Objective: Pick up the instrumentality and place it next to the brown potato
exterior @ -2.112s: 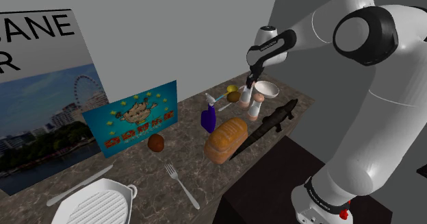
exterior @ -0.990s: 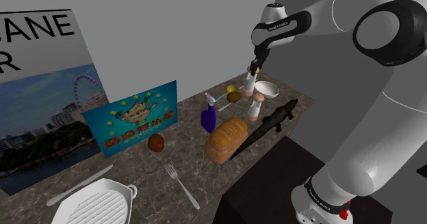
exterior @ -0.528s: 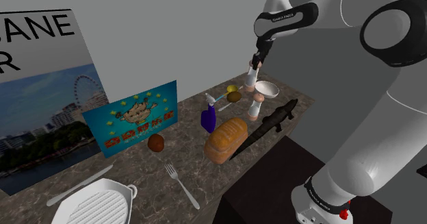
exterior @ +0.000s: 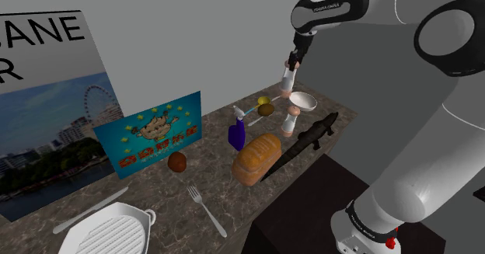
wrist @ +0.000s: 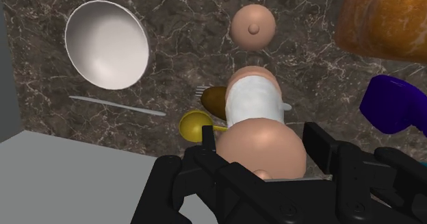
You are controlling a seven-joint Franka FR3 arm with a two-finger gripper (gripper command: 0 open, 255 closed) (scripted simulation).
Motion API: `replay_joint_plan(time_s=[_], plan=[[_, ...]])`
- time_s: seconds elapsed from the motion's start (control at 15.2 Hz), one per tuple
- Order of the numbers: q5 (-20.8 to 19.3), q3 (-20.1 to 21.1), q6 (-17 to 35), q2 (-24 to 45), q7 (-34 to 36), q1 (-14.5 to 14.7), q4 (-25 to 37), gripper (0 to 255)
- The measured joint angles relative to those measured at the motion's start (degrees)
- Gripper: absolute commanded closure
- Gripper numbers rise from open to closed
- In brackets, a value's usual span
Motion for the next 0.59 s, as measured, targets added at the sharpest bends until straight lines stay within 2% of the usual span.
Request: replay_joint_plan(time_s=[0.26,0.59], plan=[[0.0,0.0,-2.9,-0.5,-0.3,0.0,2.5,255],[-1.4,2.5,-3.9,-3.2,5.4,2.9,0.0,255]])
